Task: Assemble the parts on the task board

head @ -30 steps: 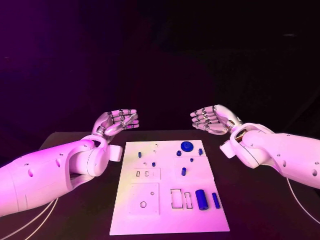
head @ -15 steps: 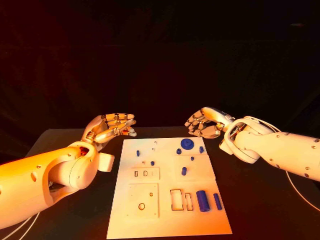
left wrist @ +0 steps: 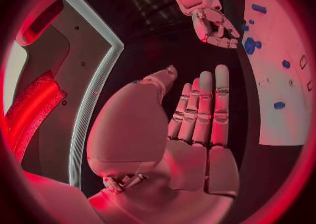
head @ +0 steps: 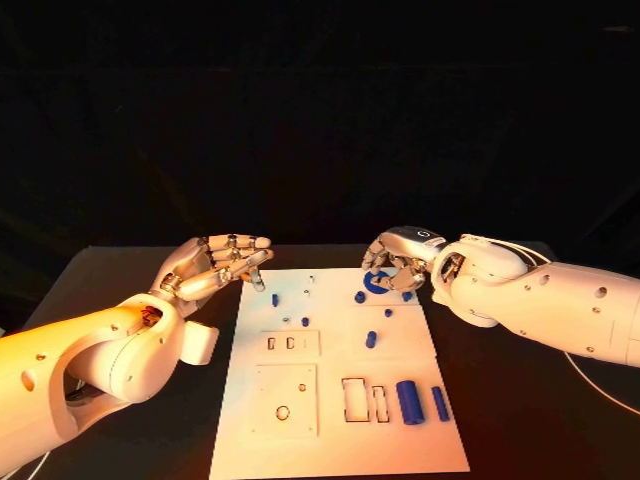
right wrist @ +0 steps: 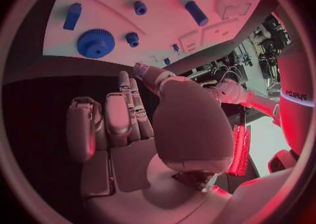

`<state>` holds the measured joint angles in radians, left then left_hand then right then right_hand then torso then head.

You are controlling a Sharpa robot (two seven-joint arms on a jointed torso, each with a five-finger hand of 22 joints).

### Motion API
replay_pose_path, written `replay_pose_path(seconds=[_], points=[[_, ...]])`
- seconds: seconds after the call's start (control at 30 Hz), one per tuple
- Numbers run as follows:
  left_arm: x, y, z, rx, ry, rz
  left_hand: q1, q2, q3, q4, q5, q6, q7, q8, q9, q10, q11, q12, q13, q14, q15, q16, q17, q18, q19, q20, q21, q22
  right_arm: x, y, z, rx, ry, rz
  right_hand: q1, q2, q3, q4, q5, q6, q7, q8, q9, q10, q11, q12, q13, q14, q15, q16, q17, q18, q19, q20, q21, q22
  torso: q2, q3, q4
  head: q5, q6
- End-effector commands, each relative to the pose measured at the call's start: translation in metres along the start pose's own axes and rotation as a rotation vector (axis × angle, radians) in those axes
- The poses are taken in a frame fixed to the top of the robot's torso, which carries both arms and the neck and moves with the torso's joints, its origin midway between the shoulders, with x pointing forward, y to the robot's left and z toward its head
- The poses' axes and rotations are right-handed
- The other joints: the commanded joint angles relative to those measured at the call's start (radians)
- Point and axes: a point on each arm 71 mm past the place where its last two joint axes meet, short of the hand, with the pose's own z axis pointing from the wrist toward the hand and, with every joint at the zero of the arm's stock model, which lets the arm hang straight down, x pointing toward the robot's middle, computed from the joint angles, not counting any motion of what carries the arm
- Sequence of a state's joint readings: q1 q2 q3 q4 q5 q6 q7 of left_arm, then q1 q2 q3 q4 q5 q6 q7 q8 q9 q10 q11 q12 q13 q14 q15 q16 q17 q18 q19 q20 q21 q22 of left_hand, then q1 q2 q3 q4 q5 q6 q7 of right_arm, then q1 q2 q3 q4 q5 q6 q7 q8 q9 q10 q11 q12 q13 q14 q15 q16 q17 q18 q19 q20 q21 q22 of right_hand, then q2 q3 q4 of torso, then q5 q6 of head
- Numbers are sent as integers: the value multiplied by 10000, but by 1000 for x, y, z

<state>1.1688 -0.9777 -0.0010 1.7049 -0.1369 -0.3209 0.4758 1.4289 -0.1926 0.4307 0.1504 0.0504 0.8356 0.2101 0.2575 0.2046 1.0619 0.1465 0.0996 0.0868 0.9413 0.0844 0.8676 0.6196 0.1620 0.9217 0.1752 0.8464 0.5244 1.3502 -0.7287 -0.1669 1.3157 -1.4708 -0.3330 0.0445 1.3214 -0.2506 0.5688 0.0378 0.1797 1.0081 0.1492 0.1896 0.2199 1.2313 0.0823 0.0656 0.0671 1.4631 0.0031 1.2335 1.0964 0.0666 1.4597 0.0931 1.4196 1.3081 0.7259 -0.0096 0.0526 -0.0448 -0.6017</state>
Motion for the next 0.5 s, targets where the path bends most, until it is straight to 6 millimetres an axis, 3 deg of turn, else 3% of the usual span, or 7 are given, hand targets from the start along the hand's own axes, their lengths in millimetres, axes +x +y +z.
replay_pose_path(seconds=[0.03,0.5], points=[[4,-2,1,27,378,-12,-53,-80,67,17,10,7,-72,8,19,73,-9,-46,11,-44,-36,66,20,197,-99,-5,104,66,4,2,2,175,498,-876,5,-135,-15,99,28,-107,26,34,39,-93,42,-49,-9,470,30,194,155,-215,77,25,120,446,149,-35,60,-56,1],[4,-3,0,-3,387,-42,-87,-74,112,27,10,-39,-42,-24,32,-31,19,-113,-6,-51,-24,154,22,203,-142,3,397,251,15,7,8,207,1005,-1103,-70,-243,-160,214,-88,-206,15,47,140,-525,88,-47,-7,425,62,528,364,-240,115,113,267,652,295,-75,145,-97,3]])
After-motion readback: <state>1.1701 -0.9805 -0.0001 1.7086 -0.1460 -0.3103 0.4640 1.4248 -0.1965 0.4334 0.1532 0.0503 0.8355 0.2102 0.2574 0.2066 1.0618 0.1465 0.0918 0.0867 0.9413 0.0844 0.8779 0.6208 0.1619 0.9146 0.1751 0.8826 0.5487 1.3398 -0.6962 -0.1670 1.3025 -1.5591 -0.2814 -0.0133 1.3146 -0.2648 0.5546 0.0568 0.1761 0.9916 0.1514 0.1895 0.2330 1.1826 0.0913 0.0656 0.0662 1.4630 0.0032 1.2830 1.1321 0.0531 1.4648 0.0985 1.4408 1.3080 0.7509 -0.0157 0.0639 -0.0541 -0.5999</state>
